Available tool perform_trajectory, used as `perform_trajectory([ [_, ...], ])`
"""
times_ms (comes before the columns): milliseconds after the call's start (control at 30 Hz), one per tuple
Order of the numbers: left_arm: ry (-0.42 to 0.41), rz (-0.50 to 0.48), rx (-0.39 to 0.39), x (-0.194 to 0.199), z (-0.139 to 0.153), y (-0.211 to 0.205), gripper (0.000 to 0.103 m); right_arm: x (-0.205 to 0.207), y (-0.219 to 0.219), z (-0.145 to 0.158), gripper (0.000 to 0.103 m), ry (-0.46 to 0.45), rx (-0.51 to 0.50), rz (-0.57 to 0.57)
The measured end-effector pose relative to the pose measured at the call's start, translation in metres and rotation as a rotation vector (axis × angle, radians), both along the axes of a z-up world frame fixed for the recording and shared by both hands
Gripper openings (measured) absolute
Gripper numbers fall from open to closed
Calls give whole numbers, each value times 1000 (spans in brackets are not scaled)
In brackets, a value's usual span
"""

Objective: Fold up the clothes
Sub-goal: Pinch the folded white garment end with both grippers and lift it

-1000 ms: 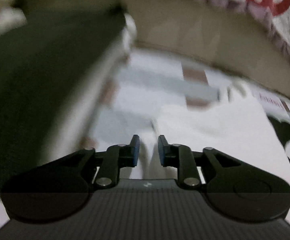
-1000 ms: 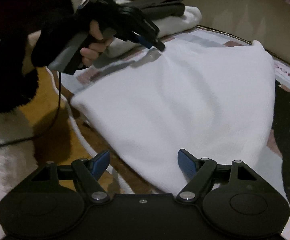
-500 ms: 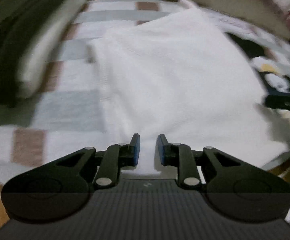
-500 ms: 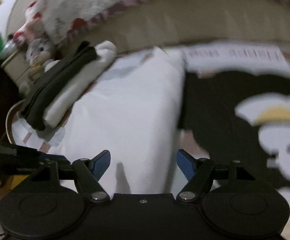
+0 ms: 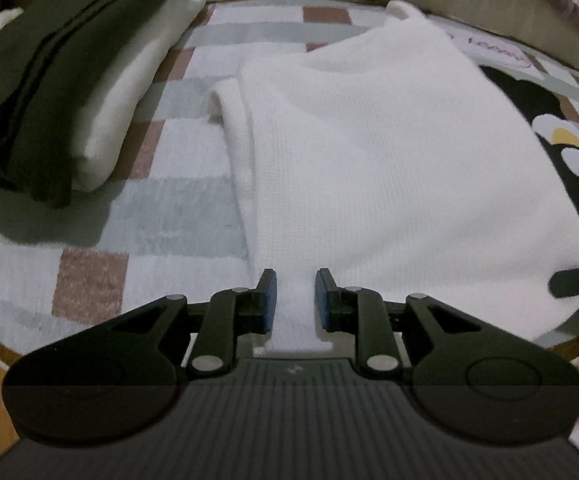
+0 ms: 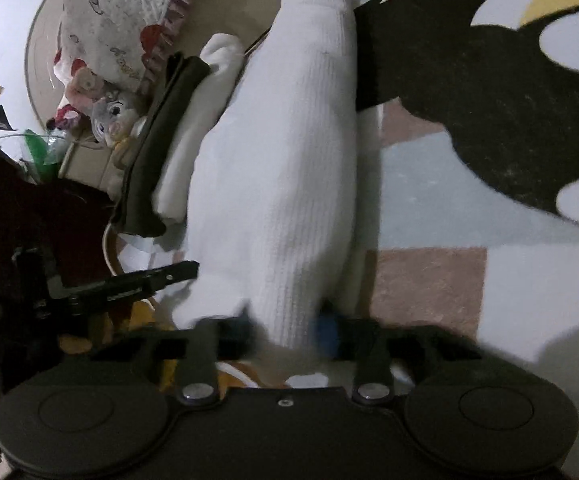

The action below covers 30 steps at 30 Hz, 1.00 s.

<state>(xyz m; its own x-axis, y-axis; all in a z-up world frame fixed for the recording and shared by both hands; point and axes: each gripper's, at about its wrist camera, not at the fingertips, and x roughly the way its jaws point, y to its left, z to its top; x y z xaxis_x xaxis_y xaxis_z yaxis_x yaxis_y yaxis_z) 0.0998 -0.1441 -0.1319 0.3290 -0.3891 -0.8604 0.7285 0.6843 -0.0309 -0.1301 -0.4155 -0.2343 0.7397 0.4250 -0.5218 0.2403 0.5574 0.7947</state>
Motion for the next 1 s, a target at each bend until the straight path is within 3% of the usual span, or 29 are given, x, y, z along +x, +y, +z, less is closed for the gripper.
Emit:
perform_trajectory([
  [133,-117,-30,-105,-16,26,4,25,-3,-2,19,24,-66,71,-8],
  [200,-202,-75,-187,-34,46,7,32,0,-6,31,23,-82,102,-11],
  [267,-234,-108,-252,-55,59,9,44,8,-9,45,23,-74,116,-7],
  [333,-160,-72,-316,-67,66,9,45,17,-13,58,23,-61,129,-2],
  [400,30,37,-396,-63,64,11,49,26,-17,70,23,-46,151,-8],
  [467,317,234,-502,-50,47,21,53,34,-19,79,23,-22,166,-15],
  [533,631,407,-658,-40,20,36,50,45,-19,88,23,6,167,-23],
  [600,827,505,-784,-41,0,42,48,52,-20,95,23,20,164,-23],
  [700,856,573,-859,-53,-3,41,48,59,-21,104,23,21,156,-29],
  [767,881,622,-947,-60,-6,44,55,61,-23,108,23,13,160,-40],
  [867,896,788,-1058,-78,-18,53,60,64,-25,107,23,9,199,-65],
  [933,929,824,-1121,-80,-25,51,71,65,-24,109,23,3,204,-73],
  [1000,939,853,-1161,-82,-29,50,74,66,-22,111,23,-9,196,-75],
])
